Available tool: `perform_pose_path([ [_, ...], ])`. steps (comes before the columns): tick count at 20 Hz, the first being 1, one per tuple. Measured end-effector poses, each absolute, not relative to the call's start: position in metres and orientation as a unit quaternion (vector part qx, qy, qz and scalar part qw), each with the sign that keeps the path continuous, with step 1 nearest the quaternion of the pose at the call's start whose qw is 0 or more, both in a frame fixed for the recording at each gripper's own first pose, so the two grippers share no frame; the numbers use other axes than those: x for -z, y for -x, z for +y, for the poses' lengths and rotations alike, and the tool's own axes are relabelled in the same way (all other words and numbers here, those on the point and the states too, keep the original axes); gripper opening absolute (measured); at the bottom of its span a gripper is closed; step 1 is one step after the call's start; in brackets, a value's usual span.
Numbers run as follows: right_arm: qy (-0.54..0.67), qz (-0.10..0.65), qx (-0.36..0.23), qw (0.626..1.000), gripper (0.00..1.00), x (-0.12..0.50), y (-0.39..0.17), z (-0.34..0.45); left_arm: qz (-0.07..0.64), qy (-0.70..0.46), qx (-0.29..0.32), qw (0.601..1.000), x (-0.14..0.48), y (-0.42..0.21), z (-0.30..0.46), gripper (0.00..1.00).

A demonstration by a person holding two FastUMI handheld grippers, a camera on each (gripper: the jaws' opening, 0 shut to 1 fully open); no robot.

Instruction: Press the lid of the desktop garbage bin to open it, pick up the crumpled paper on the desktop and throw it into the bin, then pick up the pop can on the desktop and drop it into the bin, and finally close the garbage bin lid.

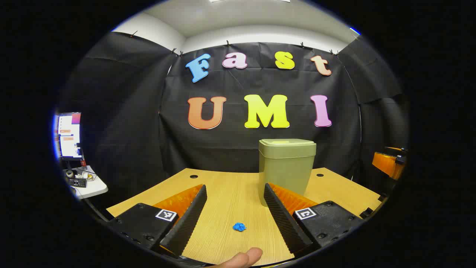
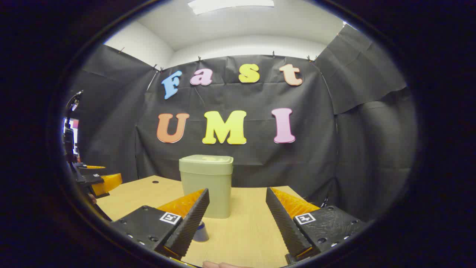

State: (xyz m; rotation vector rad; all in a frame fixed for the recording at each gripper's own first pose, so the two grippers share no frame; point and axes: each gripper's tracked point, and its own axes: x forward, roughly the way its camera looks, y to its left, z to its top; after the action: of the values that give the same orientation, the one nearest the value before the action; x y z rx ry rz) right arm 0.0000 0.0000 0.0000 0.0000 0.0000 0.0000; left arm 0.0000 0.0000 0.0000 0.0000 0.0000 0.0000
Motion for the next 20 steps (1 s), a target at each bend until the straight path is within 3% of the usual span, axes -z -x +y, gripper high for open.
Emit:
perform_pose_path([
  [3, 0.006, 0.005, -0.006, 1.0, 0.95, 0.003, -0.001, 0.005, 0.0, 0.0, -0.001, 1.0, 0.001, -0.001, 0.002, 0.99],
  [4, 0.008, 0.005, -0.006, 1.0, 0.95, 0.004, -0.002, 0.005, 0.0, -0.002, -0.002, 1.0, 0.001, -0.001, 0.003, 0.94],
  [5, 0.009, 0.007, -0.008, 1.0, 0.95, 0.005, -0.002, 0.007, -0.001, -0.003, -0.004, 1.0, 0.0, 0.0, 0.003, 0.99],
  [20, -0.016, 0.032, -0.031, 0.999, 0.95, 0.018, -0.009, 0.02, 0.003, -0.017, -0.006, 1.0, 0.006, -0.003, 0.0, 0.99],
])
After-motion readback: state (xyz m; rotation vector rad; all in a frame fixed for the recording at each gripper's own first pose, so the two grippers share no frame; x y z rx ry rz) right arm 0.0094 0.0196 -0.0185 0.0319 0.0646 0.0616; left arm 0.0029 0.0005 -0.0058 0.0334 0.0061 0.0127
